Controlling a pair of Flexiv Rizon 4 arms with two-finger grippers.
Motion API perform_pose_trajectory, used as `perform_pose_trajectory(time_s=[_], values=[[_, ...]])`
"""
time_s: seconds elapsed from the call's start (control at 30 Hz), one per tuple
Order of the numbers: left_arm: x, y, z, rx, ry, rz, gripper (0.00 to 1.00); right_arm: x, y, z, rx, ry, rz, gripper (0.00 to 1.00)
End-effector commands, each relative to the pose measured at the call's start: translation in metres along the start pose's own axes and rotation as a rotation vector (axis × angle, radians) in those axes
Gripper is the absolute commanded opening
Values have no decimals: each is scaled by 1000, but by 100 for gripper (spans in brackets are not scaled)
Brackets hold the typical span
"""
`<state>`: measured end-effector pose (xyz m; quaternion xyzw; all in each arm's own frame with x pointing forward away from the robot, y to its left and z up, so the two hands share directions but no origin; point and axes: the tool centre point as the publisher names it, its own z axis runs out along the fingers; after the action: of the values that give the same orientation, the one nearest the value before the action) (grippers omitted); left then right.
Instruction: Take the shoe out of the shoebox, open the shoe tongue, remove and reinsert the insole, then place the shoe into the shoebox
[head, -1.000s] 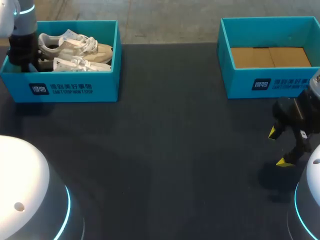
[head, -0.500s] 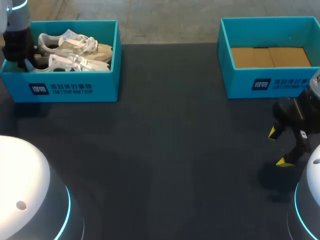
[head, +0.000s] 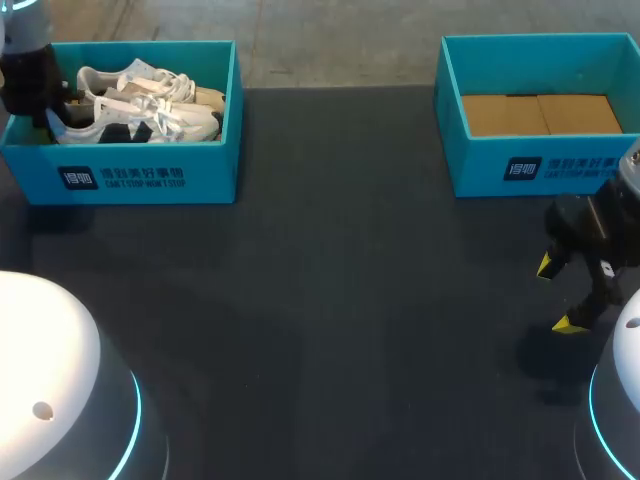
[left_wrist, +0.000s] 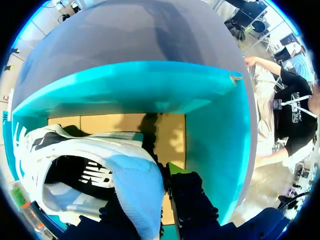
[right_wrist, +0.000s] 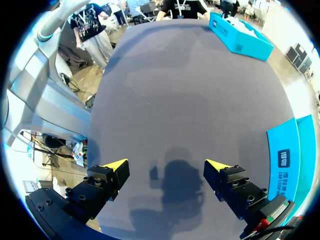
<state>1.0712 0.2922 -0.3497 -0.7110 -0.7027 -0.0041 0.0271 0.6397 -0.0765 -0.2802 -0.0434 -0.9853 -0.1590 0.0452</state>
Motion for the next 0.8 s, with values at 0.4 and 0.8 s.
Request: perform_pose_trajectory(time_s=[0.4, 0.8], values=[[5, 1, -45, -29, -10, -19, 0, 1, 0, 1, 2, -2, 1, 100], [2, -16, -92, -107, 2, -45, 0, 1, 0, 1, 2, -2, 1, 100]])
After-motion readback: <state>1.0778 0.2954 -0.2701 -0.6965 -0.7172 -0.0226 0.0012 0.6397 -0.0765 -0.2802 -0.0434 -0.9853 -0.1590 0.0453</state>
